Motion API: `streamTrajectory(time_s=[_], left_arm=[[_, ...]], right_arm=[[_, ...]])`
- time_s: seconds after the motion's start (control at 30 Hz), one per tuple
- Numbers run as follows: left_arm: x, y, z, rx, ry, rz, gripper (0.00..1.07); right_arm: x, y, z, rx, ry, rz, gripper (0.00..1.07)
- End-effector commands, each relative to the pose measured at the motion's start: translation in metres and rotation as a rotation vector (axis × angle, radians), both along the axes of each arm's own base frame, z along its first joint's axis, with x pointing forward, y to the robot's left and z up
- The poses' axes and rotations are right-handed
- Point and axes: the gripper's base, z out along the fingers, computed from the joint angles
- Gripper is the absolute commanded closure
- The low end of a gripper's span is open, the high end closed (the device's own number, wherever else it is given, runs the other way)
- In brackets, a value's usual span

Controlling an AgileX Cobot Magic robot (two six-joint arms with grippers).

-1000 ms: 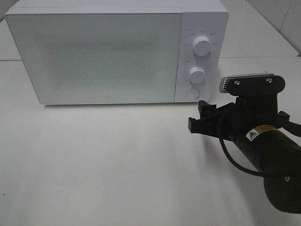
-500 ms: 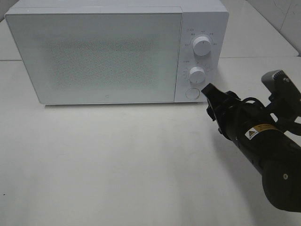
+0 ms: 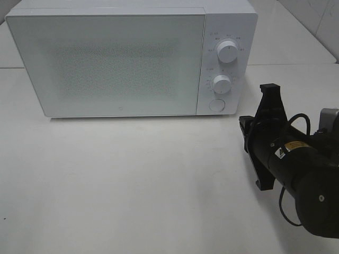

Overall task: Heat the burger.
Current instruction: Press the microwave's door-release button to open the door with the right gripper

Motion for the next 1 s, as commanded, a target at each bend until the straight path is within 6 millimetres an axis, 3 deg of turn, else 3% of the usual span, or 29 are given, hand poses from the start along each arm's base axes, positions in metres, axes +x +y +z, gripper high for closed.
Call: streamTrajectory(time_s=[0.03, 0.57, 1.0], left_arm=[[-0.002, -0.001, 0.0, -0.008, -0.023, 0.0, 0.11], [-0.002, -0.001, 0.0, -0.008, -0.023, 0.0, 0.11], [-0.002, -0.001, 0.0, -0.008, -0.023, 0.0, 0.11]], right_arm=[[0.001, 0.002, 0.0, 0.038, 0.018, -0.001, 1.07], [0.01, 0.012, -0.02, 0.037, 0.078, -0.01, 1.07], [0.059, 0.021, -0.027, 0.057, 0.088, -0.011, 1.07]])
